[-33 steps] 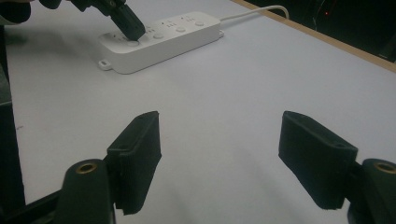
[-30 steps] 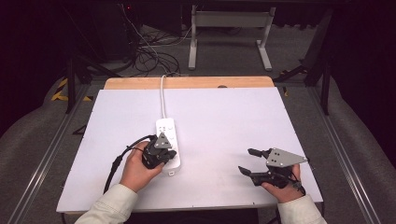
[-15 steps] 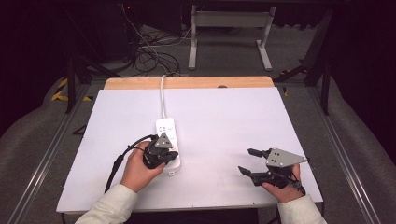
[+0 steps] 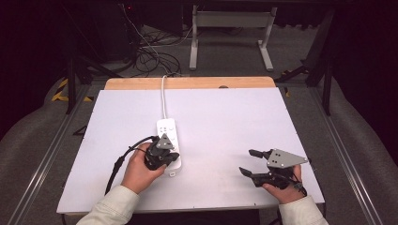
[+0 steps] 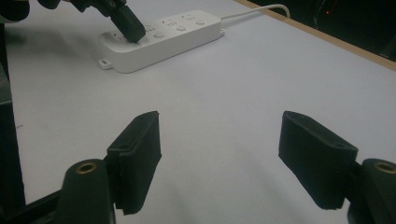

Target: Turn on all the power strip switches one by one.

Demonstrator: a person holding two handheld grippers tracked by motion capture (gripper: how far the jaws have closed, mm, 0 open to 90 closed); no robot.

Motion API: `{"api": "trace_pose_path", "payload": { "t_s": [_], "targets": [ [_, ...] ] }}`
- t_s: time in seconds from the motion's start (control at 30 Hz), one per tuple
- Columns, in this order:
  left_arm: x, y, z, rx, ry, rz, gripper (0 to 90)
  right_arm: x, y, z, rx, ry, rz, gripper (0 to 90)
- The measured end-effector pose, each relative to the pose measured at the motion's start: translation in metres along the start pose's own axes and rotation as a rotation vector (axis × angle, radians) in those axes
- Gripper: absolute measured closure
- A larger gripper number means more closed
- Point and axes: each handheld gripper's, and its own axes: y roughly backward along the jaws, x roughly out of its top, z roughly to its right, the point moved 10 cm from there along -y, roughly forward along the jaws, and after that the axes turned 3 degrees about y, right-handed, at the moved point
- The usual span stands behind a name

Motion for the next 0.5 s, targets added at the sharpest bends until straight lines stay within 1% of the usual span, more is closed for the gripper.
{"api": "trace_pose_path", "payload": {
  "t_s": [0.1, 0.2, 0.3, 0.33, 0.37, 0.43, 0.5],
  "targets": [
    [-0.0004, -0.0001, -0.0004, -0.003, 0.008, -0.001, 90.0, 0.0000, -0.0001, -0.0002, 0.000, -0.002, 0.000, 30.1],
    [-0.0004, -0.0008, 0.0003, 0.009, 0.005, 0.000, 90.0, -0.0002, -0.0006, -0.0002, -0.001, -0.003, -0.001, 30.1],
    [-0.0015, -0.0009, 0.0006, 0.014, 0.002, 0.008, 90.0, 0.0000, -0.0010, -0.0004, 0.000, -0.004, 0.000, 30.1],
    [-0.0022, -0.0018, 0.0013, 0.010, 0.000, 0.018, 90.0, 0.0001, -0.0009, -0.0003, -0.001, -0.004, 0.001, 30.1],
    [-0.0017, -0.0025, 0.0018, 0.016, -0.006, 0.027, 90.0, 0.0000, -0.0010, -0.0002, -0.001, -0.005, 0.001, 30.1],
    [-0.0019, -0.0023, 0.0022, 0.020, -0.005, 0.021, 90.0, -0.0002, -0.0011, 0.0001, -0.002, -0.005, -0.001, 30.1],
    [-0.0016, -0.0013, 0.0016, 0.014, 0.002, 0.016, 90.0, -0.0001, -0.0012, 0.0001, -0.004, -0.005, -0.001, 30.1]
  ]
}}
